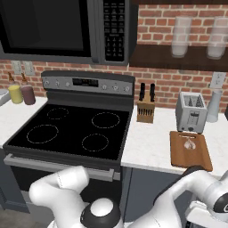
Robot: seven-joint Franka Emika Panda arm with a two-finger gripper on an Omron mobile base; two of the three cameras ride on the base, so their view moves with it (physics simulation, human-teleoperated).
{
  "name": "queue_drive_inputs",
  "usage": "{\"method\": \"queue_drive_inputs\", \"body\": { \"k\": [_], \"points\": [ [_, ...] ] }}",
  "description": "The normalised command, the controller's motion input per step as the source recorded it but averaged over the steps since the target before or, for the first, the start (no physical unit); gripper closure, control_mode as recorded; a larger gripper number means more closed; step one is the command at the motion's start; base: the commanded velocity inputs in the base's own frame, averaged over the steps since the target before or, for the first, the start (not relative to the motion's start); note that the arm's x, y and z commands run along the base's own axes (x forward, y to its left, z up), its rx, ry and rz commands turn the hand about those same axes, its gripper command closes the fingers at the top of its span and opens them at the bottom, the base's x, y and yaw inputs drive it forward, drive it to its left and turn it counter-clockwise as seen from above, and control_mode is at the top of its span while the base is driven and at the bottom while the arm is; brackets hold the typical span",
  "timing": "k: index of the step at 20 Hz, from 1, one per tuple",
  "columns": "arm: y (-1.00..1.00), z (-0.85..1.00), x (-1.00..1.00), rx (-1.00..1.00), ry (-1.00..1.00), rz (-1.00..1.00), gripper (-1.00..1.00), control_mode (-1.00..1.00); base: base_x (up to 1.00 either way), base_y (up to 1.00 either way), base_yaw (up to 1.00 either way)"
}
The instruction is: Place the appropriate cutting tool for cutting the garlic skin on the cutting board.
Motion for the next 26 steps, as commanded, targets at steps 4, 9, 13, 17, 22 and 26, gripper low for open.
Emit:
{"method": "queue_drive_inputs", "body": {
  "k": [4, 9, 13, 17, 22, 26],
  "points": [
    [0.19, 0.41, 0.46, 0.02, -0.08, -0.05, -1.0, -1.0, 0.0, 0.0, 0.0],
    [0.15, 0.06, 0.36, 0.0, -0.04, -0.05, -1.0, -1.0, 0.0, 0.0, 0.0],
    [0.12, -0.4, 0.24, -0.03, -0.04, -0.05, -1.0, -1.0, 0.0, 0.0, 0.0],
    [0.11, -0.55, 0.16, -0.08, -0.11, -0.06, -1.0, -1.0, 0.0, 0.0, 0.0],
    [0.01, -0.5, 0.14, -0.11, -0.02, -0.06, -1.0, -1.0, 0.0, 0.0, 0.0],
    [0.0, -0.48, 0.12, -0.14, 0.0, -0.05, -1.0, -1.0, 0.0, 0.0, 0.0]
  ]
}}
